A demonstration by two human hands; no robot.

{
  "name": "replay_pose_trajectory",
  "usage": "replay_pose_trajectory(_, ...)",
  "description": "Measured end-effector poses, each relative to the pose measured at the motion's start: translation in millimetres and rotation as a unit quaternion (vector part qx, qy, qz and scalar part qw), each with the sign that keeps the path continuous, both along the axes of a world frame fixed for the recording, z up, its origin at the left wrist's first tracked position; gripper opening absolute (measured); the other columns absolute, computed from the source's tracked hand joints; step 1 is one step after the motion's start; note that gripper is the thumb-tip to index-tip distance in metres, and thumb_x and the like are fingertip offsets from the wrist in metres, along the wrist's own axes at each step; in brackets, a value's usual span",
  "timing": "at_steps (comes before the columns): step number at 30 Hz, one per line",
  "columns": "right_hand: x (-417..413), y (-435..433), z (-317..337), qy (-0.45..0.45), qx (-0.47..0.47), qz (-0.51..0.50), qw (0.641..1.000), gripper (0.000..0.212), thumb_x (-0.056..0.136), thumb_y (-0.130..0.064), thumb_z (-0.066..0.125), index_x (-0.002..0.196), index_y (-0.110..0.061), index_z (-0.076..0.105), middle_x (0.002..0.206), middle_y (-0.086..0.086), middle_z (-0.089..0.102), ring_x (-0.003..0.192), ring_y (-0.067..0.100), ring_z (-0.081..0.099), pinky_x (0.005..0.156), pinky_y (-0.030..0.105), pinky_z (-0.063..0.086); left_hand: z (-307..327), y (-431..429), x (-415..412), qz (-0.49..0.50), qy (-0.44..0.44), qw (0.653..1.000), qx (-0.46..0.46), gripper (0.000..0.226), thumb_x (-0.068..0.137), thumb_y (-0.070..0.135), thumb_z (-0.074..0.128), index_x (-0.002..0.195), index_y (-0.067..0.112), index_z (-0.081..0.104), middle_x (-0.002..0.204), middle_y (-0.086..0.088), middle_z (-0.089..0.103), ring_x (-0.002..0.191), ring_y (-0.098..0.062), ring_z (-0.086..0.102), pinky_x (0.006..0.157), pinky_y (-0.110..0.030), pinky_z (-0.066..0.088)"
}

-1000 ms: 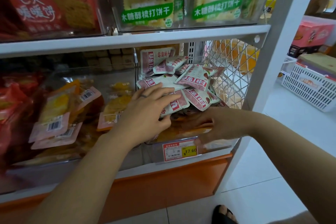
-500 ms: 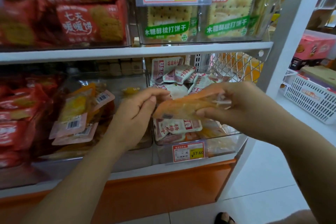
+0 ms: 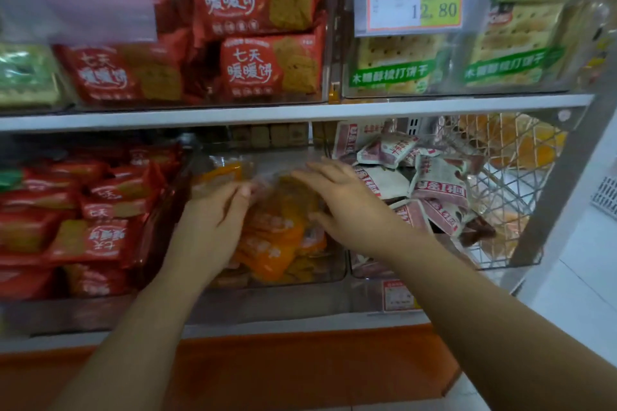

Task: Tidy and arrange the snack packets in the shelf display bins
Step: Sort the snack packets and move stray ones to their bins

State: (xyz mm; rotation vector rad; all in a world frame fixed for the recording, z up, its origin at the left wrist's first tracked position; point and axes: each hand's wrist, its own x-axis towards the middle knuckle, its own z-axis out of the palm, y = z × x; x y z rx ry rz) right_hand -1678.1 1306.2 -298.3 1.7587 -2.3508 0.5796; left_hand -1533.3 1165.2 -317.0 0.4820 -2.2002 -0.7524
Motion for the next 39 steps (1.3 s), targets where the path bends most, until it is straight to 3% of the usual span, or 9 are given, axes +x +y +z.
replay_pose_trajectory(2,0,9,8,-0.014,-0.027,-0.003,1.0,0.054,0.089,-0.02,0.06,0.139,-0.027,0.041,0.139,0.0,0.045,0.13,0.021,0.035,0.109,0.034,0.028,-3,0,-3,-0.003,-0.05,0.996,-0.072,0.018,0.096,0.027,0.051,0.105,0.03,0.066,0.096,0.016,0.061,0.092,-0.002,0.056,0.08,-0.02,0.042)
replay_pose_trajectory(6,-2,50,24,-0.076,-0.043,-0.016,0.996,0.034,0.091,-0.021,0.057,0.124,-0.027,0.058,0.108,-0.018,0.055,0.096,-0.002,0.05,0.085,0.012,0.041,-1,21,-11,-0.035,-0.077,0.989,-0.123,0.02,0.092,0.017,0.056,0.108,0.022,0.068,0.099,0.016,0.056,0.09,0.007,0.046,0.076,0.001,0.034)
replay_pose_trajectory(11,-16,113,28,-0.154,-0.046,-0.051,0.986,0.011,0.087,-0.025,0.061,0.092,-0.033,0.066,0.088,-0.018,0.068,0.08,-0.006,0.062,0.073,0.012,0.05,0,64,-33,-0.139,-0.123,0.968,-0.168,0.02,0.093,0.019,0.054,0.108,0.024,0.066,0.104,0.01,0.063,0.097,-0.005,0.055,0.084,-0.028,0.048)
replay_pose_trajectory(16,-43,162,15,-0.228,0.026,-0.065,0.971,0.01,0.085,-0.021,0.065,0.081,-0.028,0.071,0.073,-0.022,0.069,0.071,-0.005,0.064,0.065,0.007,0.044,-6,97,-61,-0.198,-0.138,0.941,-0.237,0.026,0.094,0.033,0.045,0.109,0.031,0.065,0.114,0.016,0.06,0.109,-0.001,0.047,0.105,-0.03,0.029)
replay_pose_trajectory(20,-63,177,-3,-0.258,0.133,-0.058,0.955,0.025,0.081,-0.037,0.067,0.104,-0.026,0.069,0.102,-0.018,0.067,0.092,-0.003,0.062,0.079,0.011,0.047,4,114,-90,-0.256,-0.16,0.909,-0.286,0.036,0.093,0.044,0.034,0.117,0.04,0.06,0.128,0.017,0.051,0.122,0.0,0.032,0.106,-0.023,0.012)
replay_pose_trajectory(23,-71,170,-11,-0.236,0.217,-0.043,0.946,0.053,0.075,-0.048,0.07,0.124,-0.034,0.055,0.119,-0.023,0.053,0.108,-0.003,0.05,0.088,0.005,0.037,10,123,-112,-0.272,-0.242,0.875,-0.318,0.031,0.095,0.048,0.041,0.123,0.046,0.055,0.144,0.018,0.034,0.137,-0.004,0.015,0.117,-0.04,0.004)
replay_pose_trajectory(27,-87,149,-21,-0.248,0.31,-0.023,0.918,0.085,0.07,-0.05,0.074,0.141,-0.034,0.031,0.143,-0.017,0.038,0.129,0.005,0.036,0.105,0.018,0.026,8,119,-130,-0.269,-0.328,0.824,-0.375,0.031,0.088,0.054,0.05,0.116,0.044,0.057,0.148,0.015,0.027,0.141,-0.007,0.006,0.117,-0.048,-0.004)
replay_pose_trajectory(33,-110,133,-31,-0.315,0.386,-0.018,0.867,0.102,0.068,-0.057,0.069,0.148,-0.035,0.011,0.154,-0.015,0.016,0.142,0.011,0.015,0.116,0.033,0.015,9,101,-132,-0.227,-0.315,0.853,-0.35,0.034,0.086,0.046,0.053,0.12,0.048,0.052,0.145,0.023,0.03,0.14,-0.006,0.013,0.117,-0.046,-0.005)
replay_pose_trajectory(39,-116,129,-35,-0.411,0.367,0.019,0.834,0.093,0.071,-0.045,0.071,0.146,-0.037,0.017,0.151,-0.016,0.026,0.138,0.008,0.025,0.115,0.031,0.023,1,100,-128,-0.213,-0.292,0.867,-0.344,0.04,0.088,0.045,0.047,0.128,0.05,0.046,0.148,0.026,0.026,0.141,-0.004,0.011,0.116,-0.041,-0.008)
